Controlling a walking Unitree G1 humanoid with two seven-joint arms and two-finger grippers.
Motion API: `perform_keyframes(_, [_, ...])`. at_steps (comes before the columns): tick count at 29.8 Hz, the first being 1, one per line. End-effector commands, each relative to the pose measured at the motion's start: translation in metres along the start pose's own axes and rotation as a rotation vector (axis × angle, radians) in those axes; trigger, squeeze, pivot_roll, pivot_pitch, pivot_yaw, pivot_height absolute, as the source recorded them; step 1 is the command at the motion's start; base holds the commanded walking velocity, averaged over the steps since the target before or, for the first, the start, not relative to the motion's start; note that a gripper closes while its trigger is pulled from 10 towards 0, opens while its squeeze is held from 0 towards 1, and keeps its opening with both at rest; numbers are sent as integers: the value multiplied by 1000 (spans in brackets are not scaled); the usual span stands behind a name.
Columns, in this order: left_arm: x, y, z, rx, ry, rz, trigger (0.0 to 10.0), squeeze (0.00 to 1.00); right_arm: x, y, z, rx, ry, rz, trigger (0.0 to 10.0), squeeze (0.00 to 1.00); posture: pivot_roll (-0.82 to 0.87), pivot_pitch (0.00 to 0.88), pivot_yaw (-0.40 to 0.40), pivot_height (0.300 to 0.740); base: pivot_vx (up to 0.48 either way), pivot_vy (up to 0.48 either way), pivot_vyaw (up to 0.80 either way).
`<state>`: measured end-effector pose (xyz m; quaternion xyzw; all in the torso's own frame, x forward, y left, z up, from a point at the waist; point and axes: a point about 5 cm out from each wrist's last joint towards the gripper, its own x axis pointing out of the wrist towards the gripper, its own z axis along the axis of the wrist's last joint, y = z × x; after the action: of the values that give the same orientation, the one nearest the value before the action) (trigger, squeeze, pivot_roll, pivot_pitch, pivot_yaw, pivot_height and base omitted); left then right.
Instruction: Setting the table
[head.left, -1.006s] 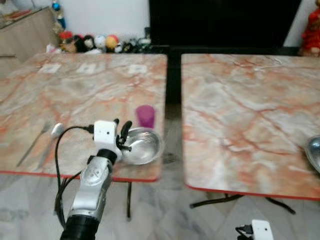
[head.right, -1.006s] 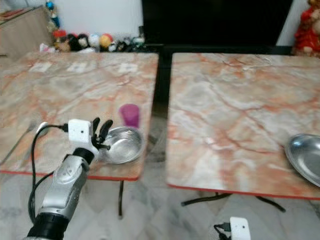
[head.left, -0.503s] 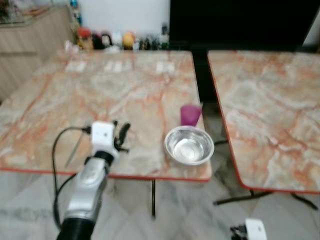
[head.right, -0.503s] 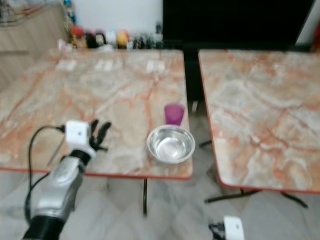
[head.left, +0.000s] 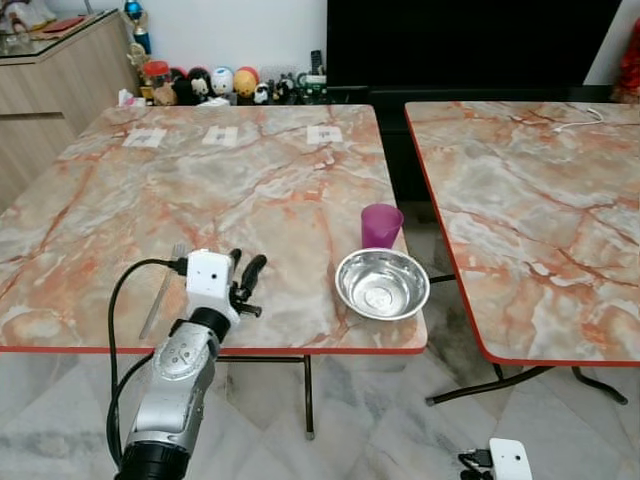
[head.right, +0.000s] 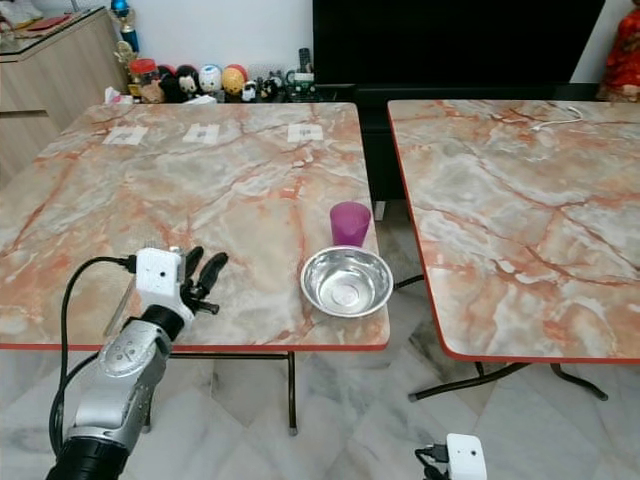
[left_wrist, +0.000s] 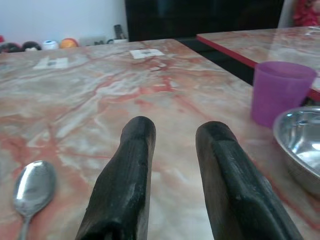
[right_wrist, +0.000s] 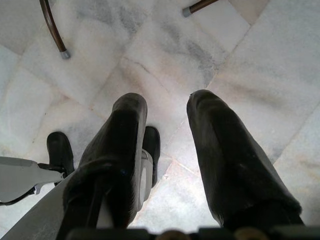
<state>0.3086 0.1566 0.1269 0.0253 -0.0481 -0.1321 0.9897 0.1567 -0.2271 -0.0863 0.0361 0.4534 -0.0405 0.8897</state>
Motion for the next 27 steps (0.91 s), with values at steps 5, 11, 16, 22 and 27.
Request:
perform_keyframes(5, [-3, 4, -1, -17, 11, 24, 10000, 0, 0, -1, -1, 0, -2, -5, 10000, 0, -65, 0, 18, 740, 0, 0, 0])
perform_keyframes(11, [-7, 25, 2, 65, -11, 181, 10000, 0, 0, -1, -1, 0, -3, -4, 10000, 0, -61, 0, 19, 740, 0, 0, 0])
perform_keyframes(16, [-24, 68, 10, 211, -40, 466, 10000, 0, 0, -1, -1, 2, -5, -5, 10000, 0, -60, 0, 23, 740, 0, 0, 0])
perform_keyframes(22, [-74, 134, -4, 336, 61, 824, 10000, 0, 0, 0, -2, 4, -5, -7, 10000, 0, -55, 0, 25, 740, 0, 0, 0])
perform_keyframes(27, [-125, 160, -46, 377, 299, 984, 10000, 0, 0, 2, -2, 3, -3, -3, 10000, 0, -39, 0, 28, 740, 0, 0, 0])
